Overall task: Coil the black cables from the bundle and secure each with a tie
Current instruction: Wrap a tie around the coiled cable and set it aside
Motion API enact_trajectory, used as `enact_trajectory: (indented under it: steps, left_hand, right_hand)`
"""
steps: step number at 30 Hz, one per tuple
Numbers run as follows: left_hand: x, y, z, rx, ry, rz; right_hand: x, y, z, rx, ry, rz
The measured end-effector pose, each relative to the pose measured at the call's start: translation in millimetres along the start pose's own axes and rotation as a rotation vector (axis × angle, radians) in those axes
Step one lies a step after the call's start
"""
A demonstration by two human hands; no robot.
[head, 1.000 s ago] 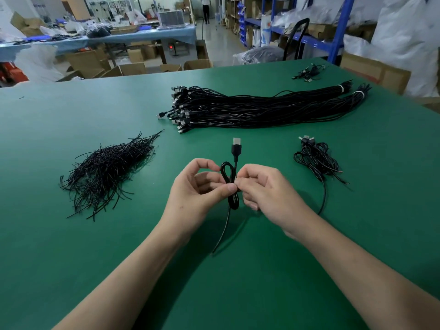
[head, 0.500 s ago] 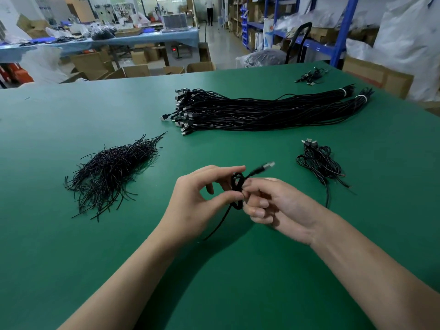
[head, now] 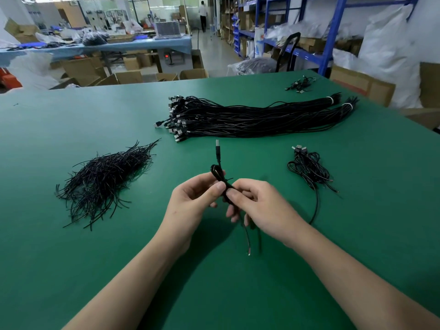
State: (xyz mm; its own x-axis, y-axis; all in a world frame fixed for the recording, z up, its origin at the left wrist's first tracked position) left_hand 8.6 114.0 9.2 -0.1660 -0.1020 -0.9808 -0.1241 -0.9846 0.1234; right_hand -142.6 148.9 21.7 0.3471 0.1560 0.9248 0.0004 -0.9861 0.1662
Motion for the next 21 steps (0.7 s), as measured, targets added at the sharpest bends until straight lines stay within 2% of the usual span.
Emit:
enact_trajectory:
  steps: [3,5,9,11,14,18,21]
  left_hand:
    - [3,0,2,0.035,0.056,0.010]
    - [4,0,-1,0.026,0.085,0.031]
    - [5,2,-5,0.007,0.124,0.046]
    - [7,2,-5,0.020,0.146,0.047]
    - [8,1,-3,0.054,0.178,0.065]
    - [10,2,-3,0.054,0.194,0.068]
    - [11,2,-2,0.049,0.210,0.071]
  right_hand:
    - [4,10,-24,-0.063,0.010,0.034]
    - [6,21,-58,-0.128,-0.094,0.071]
    - [1,39,-143,-0.391,-0.778,0.062]
    - [-13,45,-174,-0.449,-1.033,0.107]
    - [-39,55,-200,-0.394,-1.176,0.257]
    - [-62,63,-201,-0.229,-1.173,0.414]
    - [-61,63,-204,-0.256,-1.233,0.427]
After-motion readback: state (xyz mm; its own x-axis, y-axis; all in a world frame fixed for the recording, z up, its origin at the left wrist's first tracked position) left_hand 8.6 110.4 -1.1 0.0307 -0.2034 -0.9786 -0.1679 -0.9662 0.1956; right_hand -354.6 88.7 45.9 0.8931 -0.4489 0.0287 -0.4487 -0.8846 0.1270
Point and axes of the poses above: each hand's wrist, its own y-axis towards the middle knuckle, its own z-axis out of the palm, x = y × z, the point moved 5 cm from there along y, towards the middle knuckle, and after that the axes turned 9 degrees about -x, right-handed, at the moved point
